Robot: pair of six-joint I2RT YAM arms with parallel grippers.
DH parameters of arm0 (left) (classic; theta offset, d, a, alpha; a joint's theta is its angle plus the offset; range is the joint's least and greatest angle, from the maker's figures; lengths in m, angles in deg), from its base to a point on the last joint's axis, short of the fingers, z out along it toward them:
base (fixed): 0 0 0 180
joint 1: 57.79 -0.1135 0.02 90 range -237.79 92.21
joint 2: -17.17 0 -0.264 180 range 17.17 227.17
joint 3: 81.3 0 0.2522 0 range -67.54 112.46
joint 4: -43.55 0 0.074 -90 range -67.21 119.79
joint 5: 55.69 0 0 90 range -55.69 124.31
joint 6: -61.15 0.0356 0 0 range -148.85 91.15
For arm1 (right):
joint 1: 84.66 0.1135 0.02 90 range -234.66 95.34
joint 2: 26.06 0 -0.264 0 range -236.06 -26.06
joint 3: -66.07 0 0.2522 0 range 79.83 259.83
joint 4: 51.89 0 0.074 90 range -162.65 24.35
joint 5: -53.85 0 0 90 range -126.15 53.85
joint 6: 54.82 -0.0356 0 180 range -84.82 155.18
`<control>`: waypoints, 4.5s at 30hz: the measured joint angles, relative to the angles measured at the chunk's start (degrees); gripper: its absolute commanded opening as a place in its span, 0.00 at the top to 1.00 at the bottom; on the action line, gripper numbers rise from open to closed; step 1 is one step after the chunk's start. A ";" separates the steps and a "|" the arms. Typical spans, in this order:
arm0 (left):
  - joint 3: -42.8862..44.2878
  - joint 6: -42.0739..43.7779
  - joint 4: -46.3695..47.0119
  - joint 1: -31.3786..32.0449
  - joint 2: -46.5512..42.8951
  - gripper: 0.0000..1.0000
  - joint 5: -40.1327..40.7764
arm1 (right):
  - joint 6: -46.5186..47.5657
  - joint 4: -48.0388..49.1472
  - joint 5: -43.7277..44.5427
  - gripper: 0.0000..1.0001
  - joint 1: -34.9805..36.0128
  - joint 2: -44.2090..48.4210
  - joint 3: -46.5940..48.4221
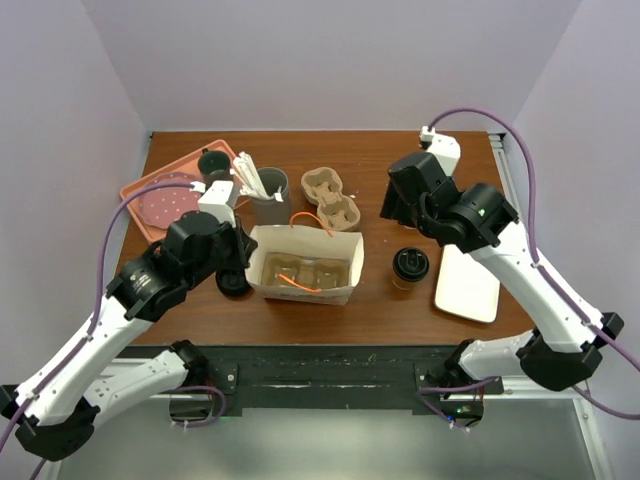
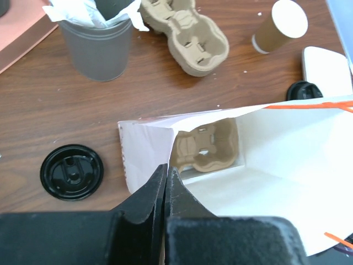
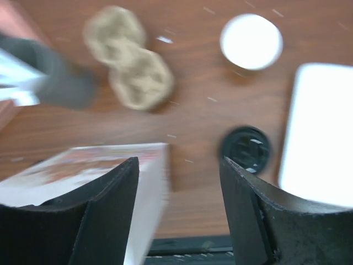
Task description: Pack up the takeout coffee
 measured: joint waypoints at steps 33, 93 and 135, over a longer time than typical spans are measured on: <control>-5.05 0.35 8.00 0.00 -2.75 1.00 -5.68 | 12.48 14.75 -19.02 0.10 -19.21 -1.64 -37.05; -0.63 -3.43 -2.38 0.00 4.52 0.44 2.36 | 20.57 5.25 -19.12 0.58 -19.26 5.70 -22.34; 20.55 -6.58 -12.26 -0.17 18.78 0.51 3.54 | 37.94 5.22 -48.89 0.65 -0.09 1.14 10.62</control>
